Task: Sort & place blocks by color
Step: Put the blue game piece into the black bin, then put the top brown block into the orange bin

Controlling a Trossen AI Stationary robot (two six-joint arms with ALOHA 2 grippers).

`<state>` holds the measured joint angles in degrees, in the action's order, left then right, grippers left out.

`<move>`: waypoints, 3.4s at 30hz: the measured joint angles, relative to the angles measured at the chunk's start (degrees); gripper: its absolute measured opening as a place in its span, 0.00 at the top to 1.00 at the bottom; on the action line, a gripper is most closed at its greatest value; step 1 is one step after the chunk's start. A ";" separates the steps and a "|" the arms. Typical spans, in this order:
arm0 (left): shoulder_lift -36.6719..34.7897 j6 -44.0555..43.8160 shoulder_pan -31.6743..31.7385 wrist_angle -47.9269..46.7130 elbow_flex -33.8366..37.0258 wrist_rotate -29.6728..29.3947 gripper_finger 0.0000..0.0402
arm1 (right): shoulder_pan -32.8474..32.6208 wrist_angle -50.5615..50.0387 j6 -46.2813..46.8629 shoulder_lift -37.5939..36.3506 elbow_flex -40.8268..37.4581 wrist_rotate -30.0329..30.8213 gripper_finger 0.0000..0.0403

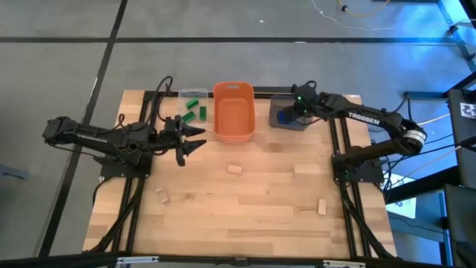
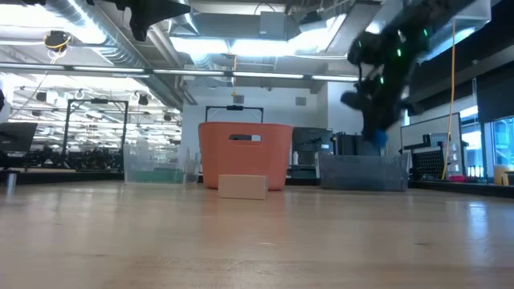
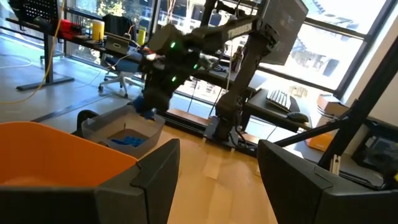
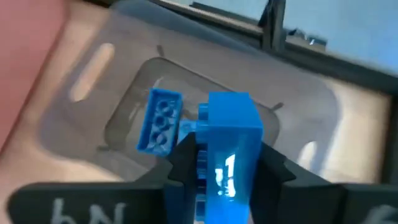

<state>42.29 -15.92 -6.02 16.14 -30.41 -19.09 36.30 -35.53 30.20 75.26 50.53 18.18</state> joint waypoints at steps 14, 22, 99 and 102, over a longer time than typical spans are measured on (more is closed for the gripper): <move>0.00 -0.03 0.00 0.01 0.00 0.01 0.48 | 5.91 13.37 6.98 1.71 -9.56 -5.86 0.69; 0.01 -0.06 0.00 0.02 0.00 0.07 0.48 | 5.91 12.08 3.87 1.71 -6.29 -6.33 0.20; 59.21 24.24 6.48 -20.19 -24.39 19.17 0.33 | -42.61 31.87 -18.30 -10.59 1.59 -11.70 0.10; 61.00 24.22 7.15 -21.65 -24.38 20.11 0.33 | -42.59 31.85 -18.35 -10.59 1.59 -11.70 0.10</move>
<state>103.29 8.29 1.13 -5.50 -54.79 1.02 -6.29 -3.68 11.86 64.66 52.12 6.48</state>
